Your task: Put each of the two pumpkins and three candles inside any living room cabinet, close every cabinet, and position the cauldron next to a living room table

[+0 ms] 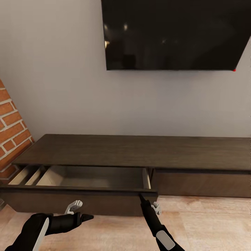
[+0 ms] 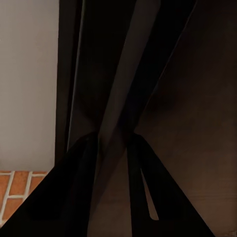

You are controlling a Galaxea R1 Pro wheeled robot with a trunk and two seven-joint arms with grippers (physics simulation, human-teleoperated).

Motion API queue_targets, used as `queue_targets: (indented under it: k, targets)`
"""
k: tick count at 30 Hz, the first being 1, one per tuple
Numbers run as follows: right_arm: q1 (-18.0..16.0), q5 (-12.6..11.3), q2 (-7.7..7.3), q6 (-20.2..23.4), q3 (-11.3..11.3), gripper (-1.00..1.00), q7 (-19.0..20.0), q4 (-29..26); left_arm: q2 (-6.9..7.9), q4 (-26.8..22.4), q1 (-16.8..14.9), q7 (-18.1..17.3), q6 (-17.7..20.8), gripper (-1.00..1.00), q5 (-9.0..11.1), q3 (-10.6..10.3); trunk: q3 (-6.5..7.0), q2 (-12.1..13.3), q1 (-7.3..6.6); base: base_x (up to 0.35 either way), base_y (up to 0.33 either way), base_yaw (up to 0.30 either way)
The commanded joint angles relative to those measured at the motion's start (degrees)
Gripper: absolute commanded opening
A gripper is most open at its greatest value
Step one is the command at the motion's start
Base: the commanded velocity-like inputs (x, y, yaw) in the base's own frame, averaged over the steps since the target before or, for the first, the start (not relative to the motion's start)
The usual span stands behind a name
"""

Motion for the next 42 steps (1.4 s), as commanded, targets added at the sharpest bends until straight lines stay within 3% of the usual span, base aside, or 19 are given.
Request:
queue_targets:
  k: [1, 42]
  targets:
    - [0.0, -0.7, 0.00, 0.0, -0.4, -1.00, 0.7, -0.2, 0.00, 0.0, 0.0, 0.0, 0.0, 1.00, 0.0, 0.0, 0.01, 0.0, -0.01, -0.068, 0.000, 0.000]
    - [-0.1, -0.7, 0.00, 0.0, -0.4, -1.00, 0.7, -0.2, 0.00, 0.0, 0.0, -0.2, 0.0, 1.00, 0.0, -0.1, 0.01, 0.0, -0.01, -0.080, 0.000, 0.000]
